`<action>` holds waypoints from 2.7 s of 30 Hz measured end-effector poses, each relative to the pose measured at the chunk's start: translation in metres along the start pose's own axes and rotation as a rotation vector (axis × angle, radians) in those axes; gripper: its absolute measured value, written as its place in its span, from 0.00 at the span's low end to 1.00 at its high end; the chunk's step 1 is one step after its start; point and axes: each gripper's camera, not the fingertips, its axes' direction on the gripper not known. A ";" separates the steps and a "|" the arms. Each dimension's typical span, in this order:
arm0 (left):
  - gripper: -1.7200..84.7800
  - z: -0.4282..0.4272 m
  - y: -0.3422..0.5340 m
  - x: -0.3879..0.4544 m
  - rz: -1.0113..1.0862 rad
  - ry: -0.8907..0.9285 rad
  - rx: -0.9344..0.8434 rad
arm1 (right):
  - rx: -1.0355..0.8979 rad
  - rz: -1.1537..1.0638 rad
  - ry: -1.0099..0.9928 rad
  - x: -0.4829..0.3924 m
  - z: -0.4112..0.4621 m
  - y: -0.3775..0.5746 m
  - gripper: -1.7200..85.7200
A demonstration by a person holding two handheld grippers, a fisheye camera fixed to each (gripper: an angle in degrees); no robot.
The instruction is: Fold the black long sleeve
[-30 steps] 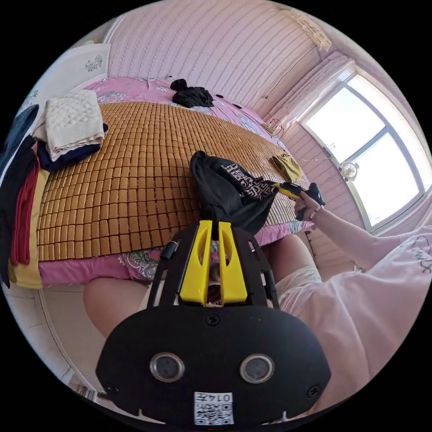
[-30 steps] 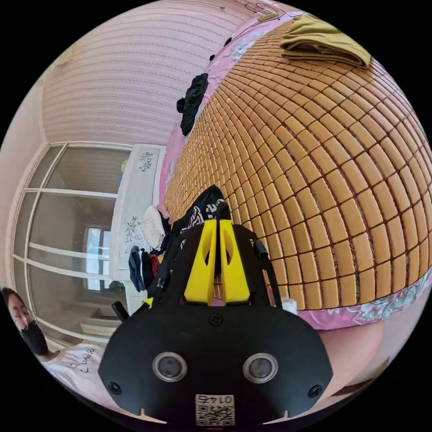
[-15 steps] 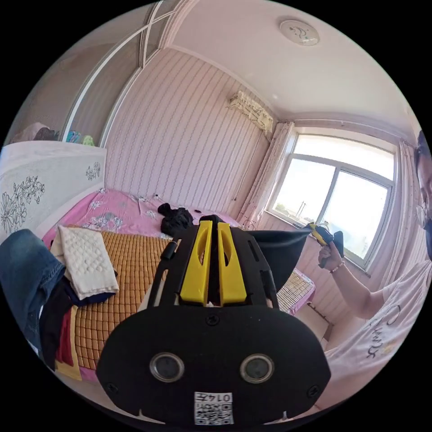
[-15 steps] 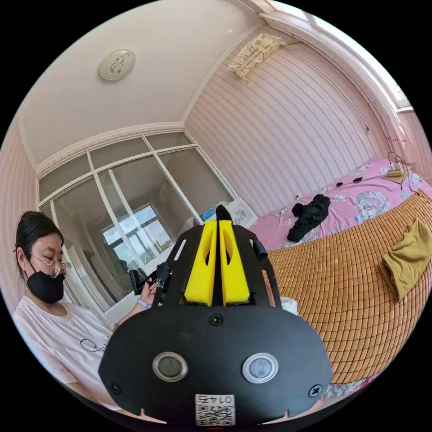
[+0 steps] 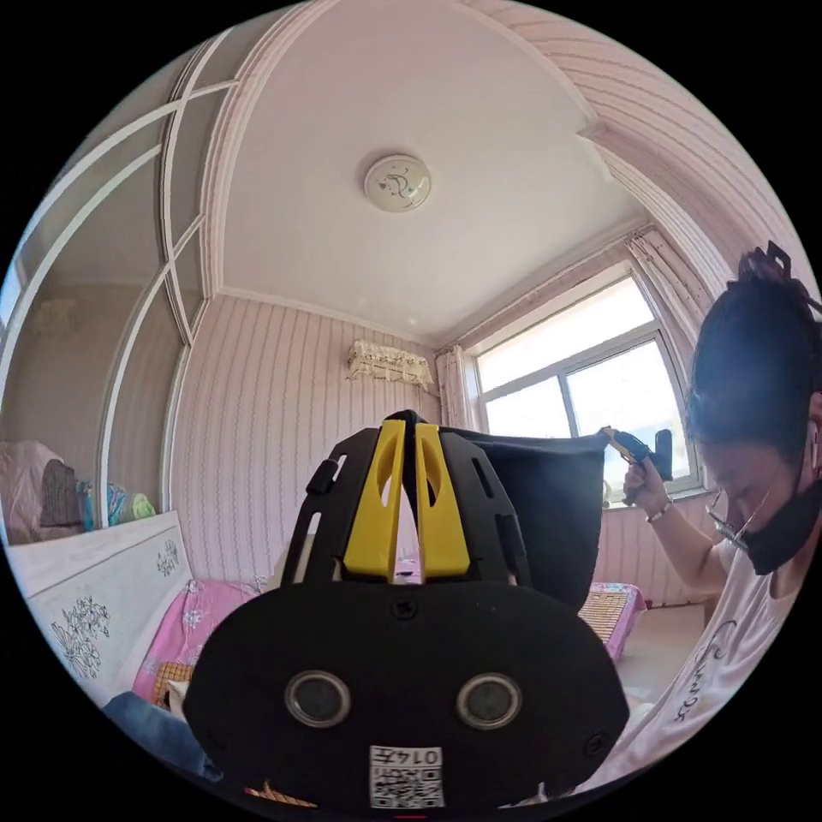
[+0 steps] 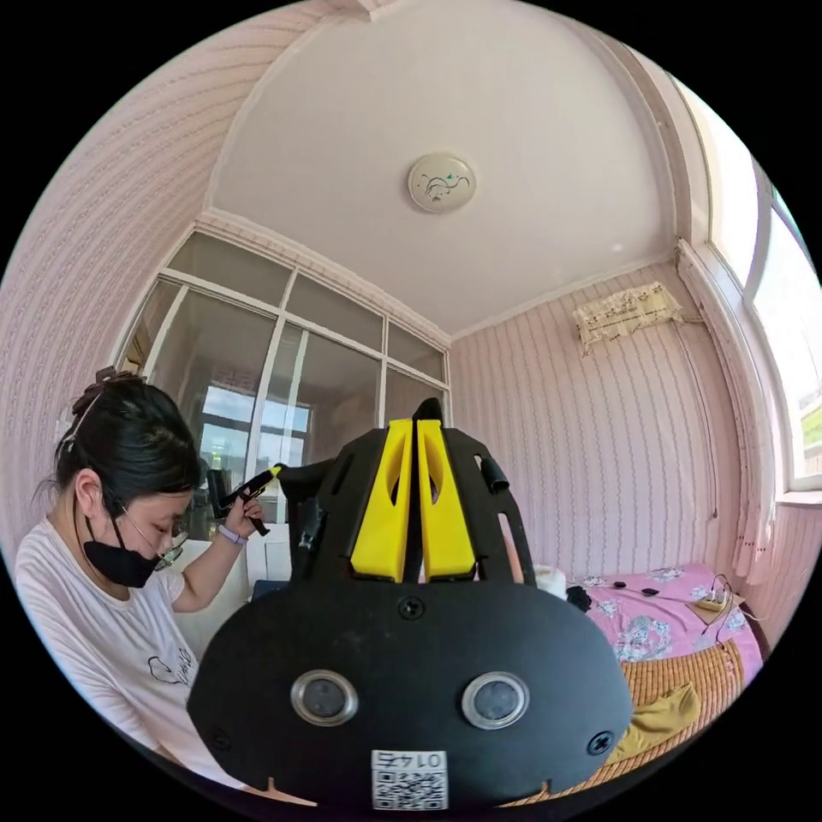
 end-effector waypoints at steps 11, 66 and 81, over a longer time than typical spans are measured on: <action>0.01 0.070 -0.008 -0.038 -0.006 -0.163 -0.262 | -0.493 0.103 0.208 0.047 0.138 0.017 0.02; 0.08 0.204 0.527 -0.199 -0.558 -0.166 -1.602 | -1.408 0.776 0.545 0.276 0.155 0.586 0.12; 0.02 0.263 0.543 -0.249 -0.719 0.068 -1.651 | -1.134 1.457 0.214 0.377 0.131 0.595 0.03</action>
